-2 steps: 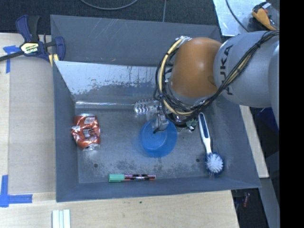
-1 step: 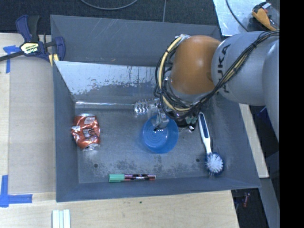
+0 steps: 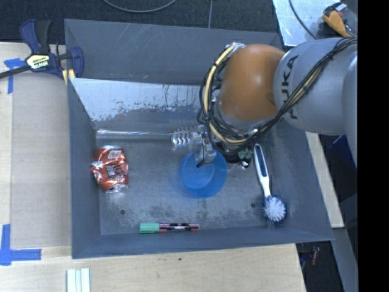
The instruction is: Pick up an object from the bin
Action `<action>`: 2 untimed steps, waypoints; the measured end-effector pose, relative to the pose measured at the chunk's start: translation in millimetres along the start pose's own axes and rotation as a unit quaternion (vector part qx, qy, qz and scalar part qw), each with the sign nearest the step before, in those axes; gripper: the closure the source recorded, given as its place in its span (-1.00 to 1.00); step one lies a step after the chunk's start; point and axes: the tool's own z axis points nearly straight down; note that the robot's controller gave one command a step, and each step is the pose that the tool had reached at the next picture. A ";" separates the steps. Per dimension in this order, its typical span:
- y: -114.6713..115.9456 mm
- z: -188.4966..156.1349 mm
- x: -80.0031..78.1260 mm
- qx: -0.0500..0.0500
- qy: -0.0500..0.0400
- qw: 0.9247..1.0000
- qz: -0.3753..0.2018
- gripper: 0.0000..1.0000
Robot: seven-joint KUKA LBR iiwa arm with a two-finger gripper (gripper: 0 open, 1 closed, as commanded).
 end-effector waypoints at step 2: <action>2.9 -36.4 -4.8 0.000 -0.002 1.000 0.007 1.00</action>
Offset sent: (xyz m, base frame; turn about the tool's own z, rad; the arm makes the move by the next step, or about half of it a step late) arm 0.0012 0.0040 0.0356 0.0154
